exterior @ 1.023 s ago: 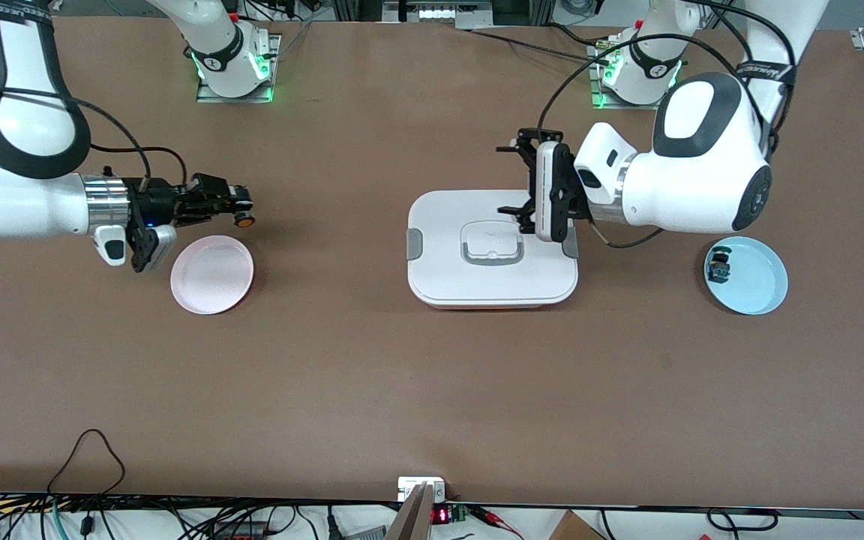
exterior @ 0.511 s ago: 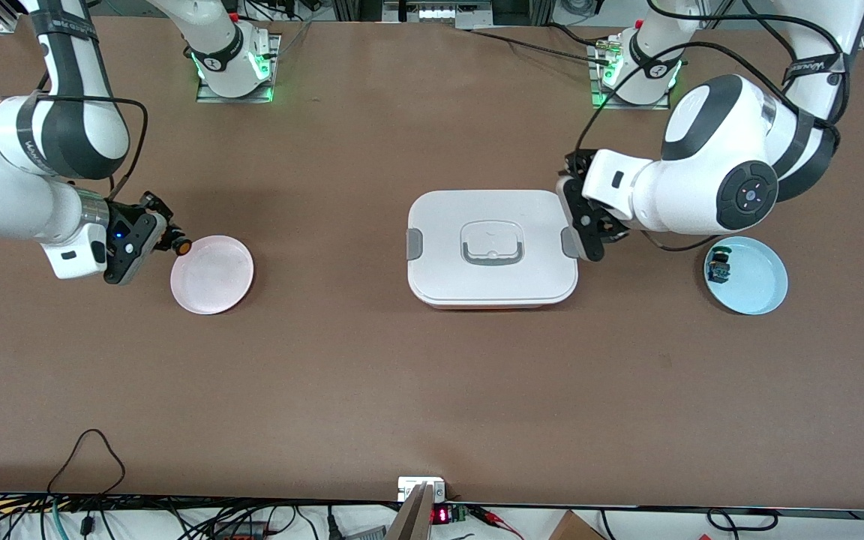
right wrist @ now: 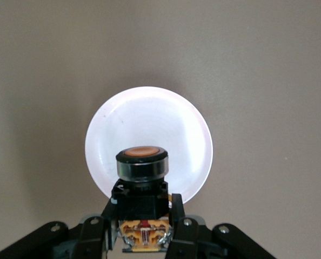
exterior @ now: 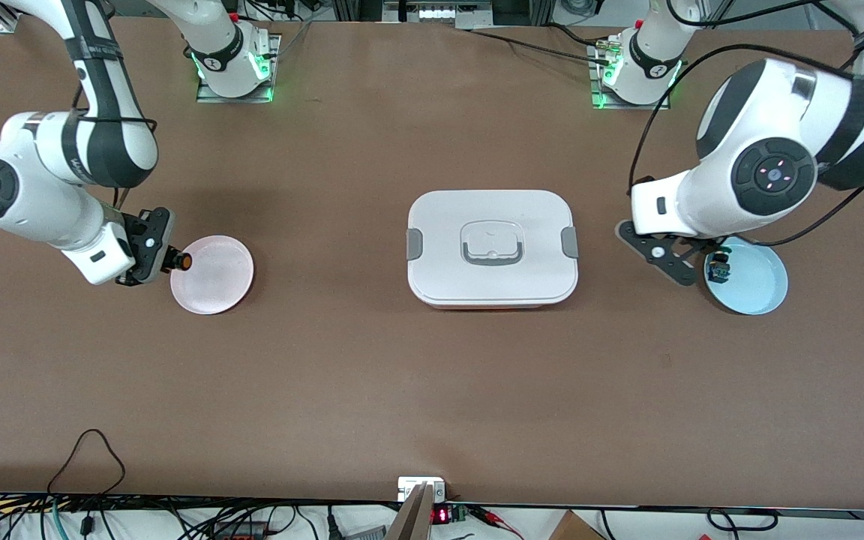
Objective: Transfer orange switch to right arm and place
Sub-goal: 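Lower the switch onto the white plate while the left gripper withdraws, then open the right gripper and lift it off the switch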
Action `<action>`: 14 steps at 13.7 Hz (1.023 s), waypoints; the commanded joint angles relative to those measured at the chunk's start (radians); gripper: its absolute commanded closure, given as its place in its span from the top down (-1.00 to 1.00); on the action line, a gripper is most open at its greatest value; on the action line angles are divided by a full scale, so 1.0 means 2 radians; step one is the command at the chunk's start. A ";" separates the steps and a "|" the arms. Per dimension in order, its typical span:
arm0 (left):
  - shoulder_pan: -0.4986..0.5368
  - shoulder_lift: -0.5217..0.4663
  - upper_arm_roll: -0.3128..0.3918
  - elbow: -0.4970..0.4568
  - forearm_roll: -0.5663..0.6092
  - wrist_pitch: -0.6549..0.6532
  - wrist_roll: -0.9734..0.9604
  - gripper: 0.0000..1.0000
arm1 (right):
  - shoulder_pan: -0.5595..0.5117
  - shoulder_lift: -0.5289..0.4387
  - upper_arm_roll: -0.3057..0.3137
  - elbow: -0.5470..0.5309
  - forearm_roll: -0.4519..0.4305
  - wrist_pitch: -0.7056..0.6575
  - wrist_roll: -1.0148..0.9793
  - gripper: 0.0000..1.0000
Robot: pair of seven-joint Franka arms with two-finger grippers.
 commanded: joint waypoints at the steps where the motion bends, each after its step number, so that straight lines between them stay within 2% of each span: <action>1: 0.004 0.004 0.005 0.055 0.027 -0.046 -0.032 1.00 | -0.001 0.002 0.003 -0.048 -0.009 0.057 -0.022 -1.00; 3: 0.014 0.005 0.022 0.084 0.021 -0.059 -0.035 1.00 | 0.003 0.019 0.003 -0.069 -0.009 0.099 -0.022 -1.00; 5: 0.010 -0.012 0.053 0.082 0.010 -0.044 -0.060 1.00 | 0.016 0.032 0.003 -0.098 -0.009 0.158 -0.022 -1.00; 6: 0.009 -0.043 0.078 0.062 -0.016 -0.022 -0.089 1.00 | 0.020 0.037 0.003 -0.115 -0.009 0.187 -0.022 -1.00; 8: 0.000 -0.143 0.127 -0.067 -0.070 0.082 -0.175 1.00 | 0.020 0.050 0.003 -0.126 -0.009 0.219 -0.028 -1.00; 9: -0.007 -0.173 0.146 -0.108 -0.080 0.132 -0.192 1.00 | 0.019 0.057 0.003 -0.126 -0.009 0.231 -0.042 -1.00; 10: -0.032 -0.197 0.180 -0.148 -0.082 0.153 -0.191 1.00 | 0.017 0.071 0.003 -0.130 -0.008 0.253 -0.055 -1.00; 11: -0.035 -0.198 0.186 -0.153 -0.082 0.151 -0.191 1.00 | 0.016 0.072 0.003 -0.130 -0.008 0.255 -0.055 -1.00; 12: -0.034 -0.197 0.183 -0.150 -0.082 0.142 -0.191 1.00 | 0.016 0.073 0.003 -0.130 -0.008 0.255 -0.055 -0.80; 13: -0.034 -0.192 0.181 -0.140 -0.082 0.122 -0.190 1.00 | 0.016 0.071 0.003 -0.129 -0.005 0.250 -0.045 0.94; 14: -0.034 -0.191 0.181 -0.135 -0.082 0.116 -0.190 1.00 | 0.016 0.065 0.002 -0.128 -0.004 0.245 -0.044 1.00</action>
